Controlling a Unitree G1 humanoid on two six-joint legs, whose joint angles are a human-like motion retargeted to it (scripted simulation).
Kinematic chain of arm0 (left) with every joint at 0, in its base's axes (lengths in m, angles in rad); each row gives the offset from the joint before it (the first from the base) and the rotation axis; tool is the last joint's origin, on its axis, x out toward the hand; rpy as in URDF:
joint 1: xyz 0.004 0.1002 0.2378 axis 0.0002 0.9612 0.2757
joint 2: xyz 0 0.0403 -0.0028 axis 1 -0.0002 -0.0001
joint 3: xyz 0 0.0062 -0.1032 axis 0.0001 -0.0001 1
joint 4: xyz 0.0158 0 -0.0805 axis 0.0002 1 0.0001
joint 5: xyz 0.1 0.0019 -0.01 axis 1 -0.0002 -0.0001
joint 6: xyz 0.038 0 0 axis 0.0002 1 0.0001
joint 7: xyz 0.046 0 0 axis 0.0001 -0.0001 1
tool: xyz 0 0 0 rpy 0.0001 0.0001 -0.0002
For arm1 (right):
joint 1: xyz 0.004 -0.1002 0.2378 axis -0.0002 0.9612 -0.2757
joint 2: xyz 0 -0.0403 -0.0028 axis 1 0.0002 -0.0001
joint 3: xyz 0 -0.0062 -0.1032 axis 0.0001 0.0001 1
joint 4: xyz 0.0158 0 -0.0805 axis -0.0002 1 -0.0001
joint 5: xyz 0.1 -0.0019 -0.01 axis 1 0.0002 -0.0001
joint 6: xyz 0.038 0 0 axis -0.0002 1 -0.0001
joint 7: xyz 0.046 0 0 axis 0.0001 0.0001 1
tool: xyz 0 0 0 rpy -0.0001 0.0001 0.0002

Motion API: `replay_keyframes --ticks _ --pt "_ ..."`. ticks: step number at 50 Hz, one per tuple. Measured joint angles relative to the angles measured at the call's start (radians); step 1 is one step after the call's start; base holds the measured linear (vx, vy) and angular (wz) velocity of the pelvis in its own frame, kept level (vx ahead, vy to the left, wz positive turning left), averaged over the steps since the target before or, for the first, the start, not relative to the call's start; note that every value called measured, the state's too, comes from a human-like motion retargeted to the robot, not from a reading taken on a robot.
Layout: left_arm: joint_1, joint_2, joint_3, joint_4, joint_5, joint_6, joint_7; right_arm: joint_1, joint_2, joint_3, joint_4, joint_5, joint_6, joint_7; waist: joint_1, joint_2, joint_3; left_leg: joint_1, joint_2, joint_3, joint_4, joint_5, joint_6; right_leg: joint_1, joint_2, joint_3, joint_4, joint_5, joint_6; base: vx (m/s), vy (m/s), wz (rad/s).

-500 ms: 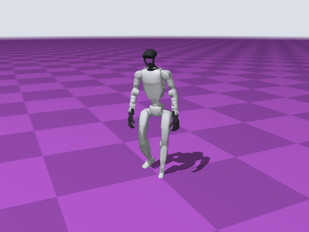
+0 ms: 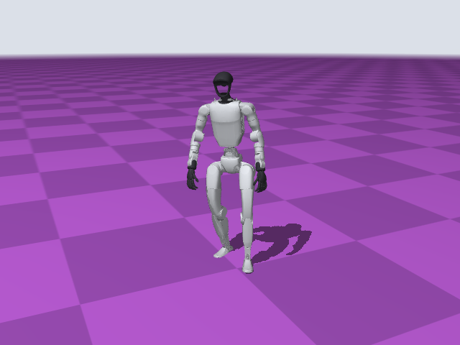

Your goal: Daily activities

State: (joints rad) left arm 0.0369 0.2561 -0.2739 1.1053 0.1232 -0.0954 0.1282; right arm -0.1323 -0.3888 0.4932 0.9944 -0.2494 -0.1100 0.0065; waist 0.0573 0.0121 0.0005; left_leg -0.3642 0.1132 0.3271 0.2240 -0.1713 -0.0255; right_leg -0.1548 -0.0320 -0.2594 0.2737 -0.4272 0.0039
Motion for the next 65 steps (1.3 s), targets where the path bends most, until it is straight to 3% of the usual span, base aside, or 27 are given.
replay_keyframes --ticks 8,12,16,25,34,40,50,65 --pt "0.005 0.014 -0.017 0.030 0.034 -0.001 0.014 0.046 -0.011 -0.008 0.045 0.011 -0.020 -0.042 0.005 0.012 -0.013 -0.023 0.171 0.003 0.595 -0.324 0.072 0.005 0.050 -0.044 -0.052 0.057 -0.005 -0.25 -0.05 0.12" --pt "0.002 0.016 -0.026 0.039 0.027 -0.003 0.019 0.067 -0.003 -0.001 0.055 0.011 -0.021 -0.070 -0.006 0.028 -0.030 0.030 0.233 -0.029 0.776 -0.379 0.083 -0.008 0.082 -0.060 -0.074 0.092 -0.020 -0.21 0.02 0.14" --pt "-0.005 0.013 -0.038 0.046 0.012 -0.007 0.025 0.083 0.014 0.013 0.057 0.015 -0.022 -0.098 -0.030 0.047 -0.051 0.106 0.250 -0.070 0.840 -0.363 0.060 -0.035 0.109 -0.074 -0.092 0.130 -0.030 -0.20 0.06 0.10" --pt "-0.033 0.018 -0.085 0.021 0.006 -0.029 0.033 0.087 0.044 0.030 0.042 0.047 -0.026 -0.161 -0.104 0.055 -0.078 0.261 0.130 -0.099 0.511 -0.331 -0.013 -0.132 0.084 -0.109 -0.097 0.209 -0.006 -0.22 0.11 0.12" --pt "-0.069 0.049 -0.109 -0.026 0.024 -0.044 0.062 0.065 0.053 0.005 0.007 0.092 -0.021 -0.196 -0.163 0.010 -0.063 0.305 -0.002 -0.006 0.085 -0.332 0.022 -0.267 -0.023 -0.150 -0.078 0.304 0.064 -0.29 0.14 0.15" --pt "-0.066 0.067 -0.085 -0.013 0.005 -0.037 0.091 0.053 0.061 -0.012 -0.012 0.120 -0.016 -0.197 -0.184 -0.010 -0.054 0.285 -0.054 -0.004 -0.087 -0.222 0.023 -0.330 -0.053 -0.103 -0.028 0.244 0.070 -0.26 0.10 0.04" --pt "0.008 0.095 -0.079 -0.046 -0.027 -0.045 0.096 0.054 0.036 -0.014 -0.084 0.144 -0.027 -0.182 -0.179 -0.029 -0.060 0.282 -0.104 -0.027 -0.185 -0.120 0.048 -0.293 -0.093 -0.025 0.299 0.045 0.034 -0.16 0.03 0.03" --pt "0.163 0.120 -0.149 -0.544 -0.187 -0.107 0.051 0.068 -0.010 -0.021 -0.431 0.243 -0.054 -0.178 -0.065 -0.001 -0.090 0.261 -0.094 -0.014 -0.104 -0.149 0.085 -0.072 -0.046 -0.031 0.043 0.082 0.041 -0.05 -0.01 0.00"
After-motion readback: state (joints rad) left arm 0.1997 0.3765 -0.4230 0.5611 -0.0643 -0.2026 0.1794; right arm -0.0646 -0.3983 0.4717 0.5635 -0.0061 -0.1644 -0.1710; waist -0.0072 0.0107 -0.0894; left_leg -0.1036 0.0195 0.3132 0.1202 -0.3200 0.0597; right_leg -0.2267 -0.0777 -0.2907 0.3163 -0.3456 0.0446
